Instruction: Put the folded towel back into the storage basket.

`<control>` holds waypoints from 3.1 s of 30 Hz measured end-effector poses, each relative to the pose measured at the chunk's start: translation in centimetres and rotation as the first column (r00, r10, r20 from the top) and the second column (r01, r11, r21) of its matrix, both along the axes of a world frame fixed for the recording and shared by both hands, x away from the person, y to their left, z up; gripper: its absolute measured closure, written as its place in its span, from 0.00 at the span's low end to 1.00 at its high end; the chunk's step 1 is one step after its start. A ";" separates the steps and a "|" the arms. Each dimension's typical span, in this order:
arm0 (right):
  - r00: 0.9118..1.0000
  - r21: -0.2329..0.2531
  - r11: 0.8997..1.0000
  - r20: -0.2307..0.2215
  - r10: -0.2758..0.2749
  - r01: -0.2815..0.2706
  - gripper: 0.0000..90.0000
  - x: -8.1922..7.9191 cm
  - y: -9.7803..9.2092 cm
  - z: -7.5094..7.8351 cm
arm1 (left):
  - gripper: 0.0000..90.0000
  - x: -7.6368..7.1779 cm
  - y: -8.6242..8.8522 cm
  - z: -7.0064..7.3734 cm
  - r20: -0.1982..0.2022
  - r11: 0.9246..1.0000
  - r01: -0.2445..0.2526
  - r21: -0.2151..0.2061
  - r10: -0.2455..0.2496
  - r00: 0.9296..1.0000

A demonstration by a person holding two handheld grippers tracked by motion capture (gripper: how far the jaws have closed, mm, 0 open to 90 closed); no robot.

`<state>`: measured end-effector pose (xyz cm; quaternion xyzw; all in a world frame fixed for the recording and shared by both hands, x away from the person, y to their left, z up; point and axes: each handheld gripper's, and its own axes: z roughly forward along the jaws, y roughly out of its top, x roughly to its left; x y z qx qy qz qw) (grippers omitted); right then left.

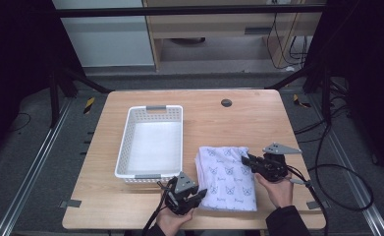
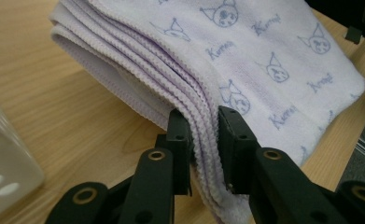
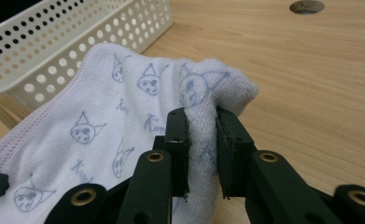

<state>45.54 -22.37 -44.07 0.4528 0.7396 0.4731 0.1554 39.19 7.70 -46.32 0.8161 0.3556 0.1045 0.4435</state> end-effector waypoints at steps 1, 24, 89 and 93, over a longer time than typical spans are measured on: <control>1.000 0.005 1.000 0.003 -0.001 0.001 0.85 -0.1 0.0 0.2 | 0.83 -0.1 0.0 0.2 0.008 1.000 0.001 -0.002 -0.001 1.000; 0.993 0.021 1.000 0.115 -0.014 0.012 0.85 -1.2 0.5 3.0 | 0.83 -0.7 1.1 3.8 0.084 0.999 -0.008 -0.032 0.011 0.996; 0.951 0.013 0.998 0.302 0.061 -0.069 0.85 2.0 9.6 12.1 | 0.84 0.5 9.7 11.4 0.219 0.975 -0.150 -0.163 0.184 0.958; 0.947 0.019 0.997 0.312 0.071 -0.080 0.85 2.4 10.7 12.3 | 0.84 0.4 10.7 11.6 0.226 0.971 -0.170 -0.167 0.206 0.952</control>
